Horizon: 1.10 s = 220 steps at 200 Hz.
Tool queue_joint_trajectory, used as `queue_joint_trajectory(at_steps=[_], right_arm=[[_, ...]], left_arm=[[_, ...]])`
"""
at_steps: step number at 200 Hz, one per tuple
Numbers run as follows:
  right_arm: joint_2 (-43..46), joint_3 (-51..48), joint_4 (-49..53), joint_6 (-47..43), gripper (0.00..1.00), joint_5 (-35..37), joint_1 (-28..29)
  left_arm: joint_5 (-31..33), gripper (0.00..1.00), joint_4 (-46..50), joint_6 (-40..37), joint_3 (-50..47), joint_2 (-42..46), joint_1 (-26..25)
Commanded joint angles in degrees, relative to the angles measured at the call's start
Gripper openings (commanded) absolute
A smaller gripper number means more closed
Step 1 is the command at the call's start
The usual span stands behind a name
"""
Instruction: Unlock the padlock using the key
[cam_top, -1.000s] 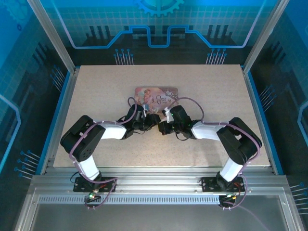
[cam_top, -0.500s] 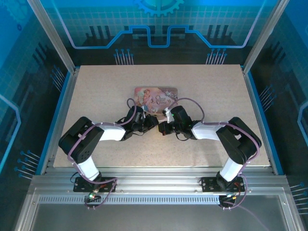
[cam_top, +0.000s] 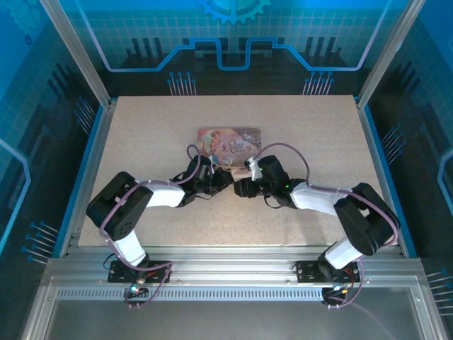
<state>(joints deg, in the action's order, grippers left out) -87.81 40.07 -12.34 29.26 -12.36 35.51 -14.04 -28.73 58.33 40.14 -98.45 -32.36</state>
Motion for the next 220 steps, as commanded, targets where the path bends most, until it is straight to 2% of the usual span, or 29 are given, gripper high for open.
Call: queue_joint_trajectory(at_steps=[1,150,220], right_arm=[[2.1,-0.5,2.1,-1.5,0.41,0.9,-1.1],[-7.2,7.4,3.9,-3.8,0.37,2.7,2.2],[-7.2,8.9,4.5,-3.8,0.35,3.4,2.3]], left_arm=[[-4.8,0.00,1.1,3.3,1.3,0.1,0.3],[-6.4,0.00,1.7,3.9,2.8,0.4,0.5],[-7.1,0.00,1.5,3.8,2.7,0.1,0.7]])
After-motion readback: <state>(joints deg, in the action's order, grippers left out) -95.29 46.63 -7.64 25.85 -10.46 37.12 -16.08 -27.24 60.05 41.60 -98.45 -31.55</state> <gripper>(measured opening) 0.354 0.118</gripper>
